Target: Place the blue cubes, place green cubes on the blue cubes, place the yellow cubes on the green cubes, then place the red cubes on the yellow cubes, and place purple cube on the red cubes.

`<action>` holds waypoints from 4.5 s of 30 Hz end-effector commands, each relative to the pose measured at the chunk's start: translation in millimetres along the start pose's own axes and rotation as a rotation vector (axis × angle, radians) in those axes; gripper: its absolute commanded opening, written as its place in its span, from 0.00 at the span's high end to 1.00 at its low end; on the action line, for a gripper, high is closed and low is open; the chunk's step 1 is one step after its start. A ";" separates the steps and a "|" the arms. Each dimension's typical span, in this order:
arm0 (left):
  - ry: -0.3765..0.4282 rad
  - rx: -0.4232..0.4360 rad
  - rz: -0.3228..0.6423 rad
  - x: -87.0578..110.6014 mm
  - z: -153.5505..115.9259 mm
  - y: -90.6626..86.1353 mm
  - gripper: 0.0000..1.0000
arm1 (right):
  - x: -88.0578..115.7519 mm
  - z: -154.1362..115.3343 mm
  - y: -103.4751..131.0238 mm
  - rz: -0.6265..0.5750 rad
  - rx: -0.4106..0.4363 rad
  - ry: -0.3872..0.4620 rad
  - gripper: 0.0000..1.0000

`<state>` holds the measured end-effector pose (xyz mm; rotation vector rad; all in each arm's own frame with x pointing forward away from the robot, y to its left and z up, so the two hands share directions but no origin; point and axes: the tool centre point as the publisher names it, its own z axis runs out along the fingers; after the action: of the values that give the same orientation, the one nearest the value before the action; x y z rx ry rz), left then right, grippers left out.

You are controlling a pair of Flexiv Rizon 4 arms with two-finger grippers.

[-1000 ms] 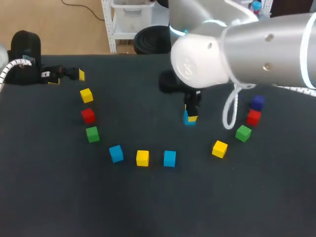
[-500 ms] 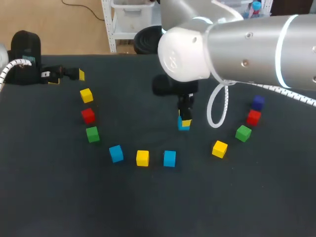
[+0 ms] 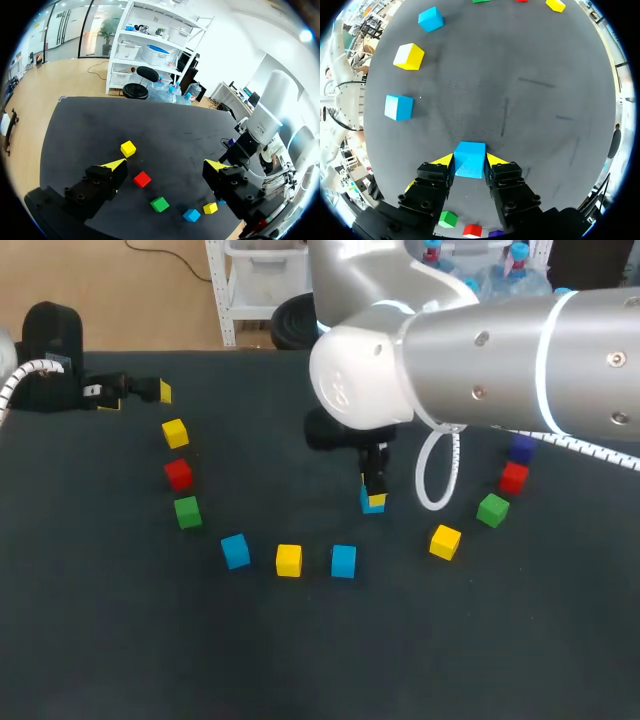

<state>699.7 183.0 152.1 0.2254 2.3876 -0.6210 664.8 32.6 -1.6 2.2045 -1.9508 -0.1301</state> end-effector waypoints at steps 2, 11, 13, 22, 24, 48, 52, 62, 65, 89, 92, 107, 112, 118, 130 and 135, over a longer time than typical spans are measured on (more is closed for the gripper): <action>-0.007 0.012 0.002 1.4 -0.1 2.3 0.00 | 0.7 4.0 -2.0 0.005 0.000 0.004 1.00; -0.007 0.012 0.002 1.4 -0.1 2.3 0.00 | 1.4 6.0 -6.7 0.029 0.001 0.014 1.00; -0.007 0.012 0.002 1.4 -0.1 2.3 0.00 | 1.5 6.0 -9.1 0.036 0.008 0.018 1.00; -0.007 0.012 0.002 1.4 -0.1 2.3 0.00 | -2.2 1.3 -13.5 0.039 0.026 0.019 1.00; -0.007 0.012 0.002 1.4 -0.1 2.3 0.00 | -3.0 1.8 -11.9 0.032 0.024 0.023 1.00; -0.007 0.012 0.002 1.4 -0.1 2.3 0.00 | -2.9 -1.7 2.2 0.037 -0.006 0.042 0.97; -0.007 0.012 0.002 1.4 -0.1 2.3 0.00 | -3.1 0.7 2.6 0.035 -0.009 0.048 0.94; -0.007 0.012 0.002 1.4 -0.1 2.3 0.00 | -2.1 2.8 0.7 0.040 -0.009 0.056 0.92; -0.007 0.012 0.002 1.4 -0.1 2.3 0.00 | -1.9 3.9 0.4 0.042 -0.010 0.058 0.91; -0.007 0.012 0.002 1.4 -0.1 2.3 0.00 | 7.1 -39.6 -2.4 0.129 0.039 -0.054 0.00; -0.007 0.012 0.002 1.4 -0.1 2.3 0.00 | 11.3 -54.5 -0.5 0.163 0.056 -0.098 0.00; -0.007 0.012 0.002 1.4 -0.1 2.3 0.00 | 17.4 -112.6 31.9 0.328 0.110 -0.396 0.00; -0.007 0.012 0.002 1.4 -0.1 2.3 0.00 | 9.9 -105.9 47.0 0.325 0.134 -0.383 0.00; -0.007 0.012 0.002 1.4 -0.1 2.3 0.00 | -3.9 -90.6 66.4 0.279 0.098 -0.353 0.00; -0.007 0.012 0.002 1.4 -0.1 2.3 0.00 | -27.5 -62.1 101.2 0.202 0.102 -0.269 0.00; -0.007 0.012 0.002 1.4 -0.1 2.3 0.00 | -33.8 -49.9 109.7 0.188 0.083 -0.265 0.00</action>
<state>699.7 183.0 152.1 0.2254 2.3876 -0.6211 569.3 57.7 72.5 2.1142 -2.3044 -0.3640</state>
